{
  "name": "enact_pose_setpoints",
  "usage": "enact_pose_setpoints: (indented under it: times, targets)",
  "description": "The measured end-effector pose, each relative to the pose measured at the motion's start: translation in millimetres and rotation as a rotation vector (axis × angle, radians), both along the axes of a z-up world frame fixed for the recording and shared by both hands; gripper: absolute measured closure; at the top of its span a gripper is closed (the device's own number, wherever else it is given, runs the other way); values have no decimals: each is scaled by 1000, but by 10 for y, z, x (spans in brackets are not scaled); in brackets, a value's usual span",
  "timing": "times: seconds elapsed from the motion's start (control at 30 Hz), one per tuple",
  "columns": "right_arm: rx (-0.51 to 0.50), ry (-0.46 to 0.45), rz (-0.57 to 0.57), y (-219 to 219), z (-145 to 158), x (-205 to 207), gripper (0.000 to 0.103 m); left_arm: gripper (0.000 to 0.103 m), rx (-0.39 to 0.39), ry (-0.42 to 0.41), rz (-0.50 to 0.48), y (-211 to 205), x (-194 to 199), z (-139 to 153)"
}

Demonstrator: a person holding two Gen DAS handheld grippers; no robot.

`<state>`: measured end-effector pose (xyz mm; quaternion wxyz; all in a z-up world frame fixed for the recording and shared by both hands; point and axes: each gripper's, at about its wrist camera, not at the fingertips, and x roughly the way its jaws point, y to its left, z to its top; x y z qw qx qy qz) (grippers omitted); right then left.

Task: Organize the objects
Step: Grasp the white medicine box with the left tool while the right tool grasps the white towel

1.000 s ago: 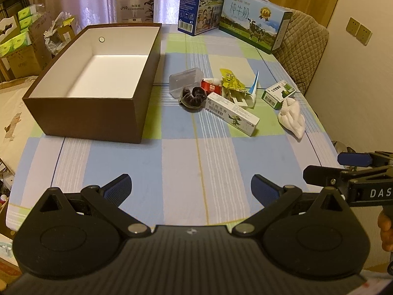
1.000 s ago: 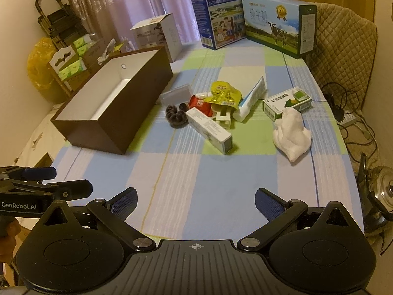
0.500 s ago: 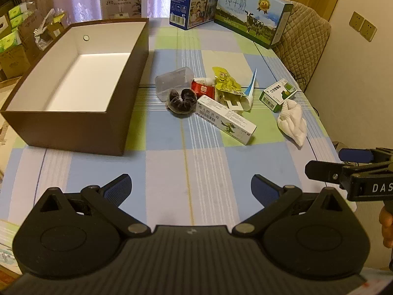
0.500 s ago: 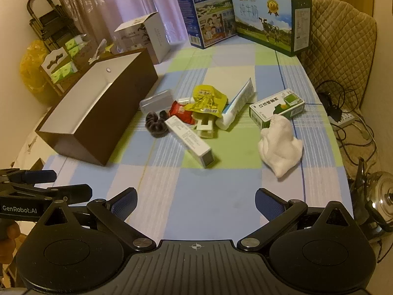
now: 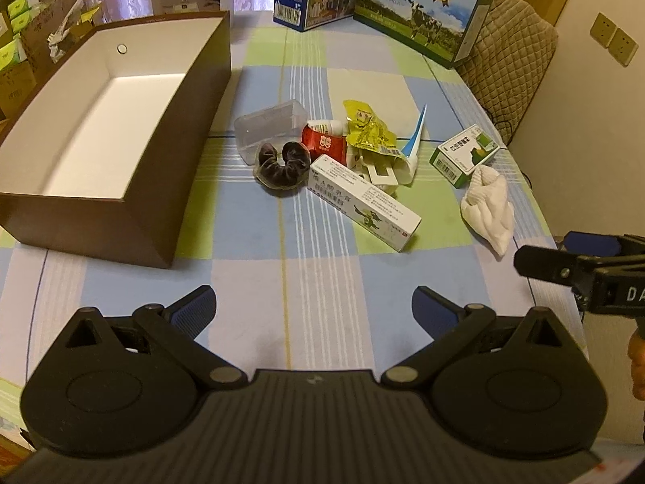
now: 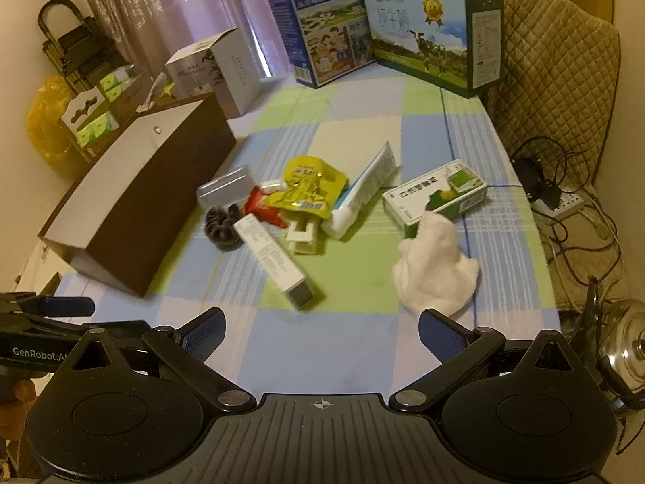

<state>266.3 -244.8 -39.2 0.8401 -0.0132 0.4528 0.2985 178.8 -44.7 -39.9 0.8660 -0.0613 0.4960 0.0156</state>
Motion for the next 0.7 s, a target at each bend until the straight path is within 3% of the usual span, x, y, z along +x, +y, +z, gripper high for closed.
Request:
enact_pose_setpoints:
  times: [0.7]
  targets:
    - [-35,13,-122,-543,-289,608,5,4,-51,100,7,-451,909,-579]
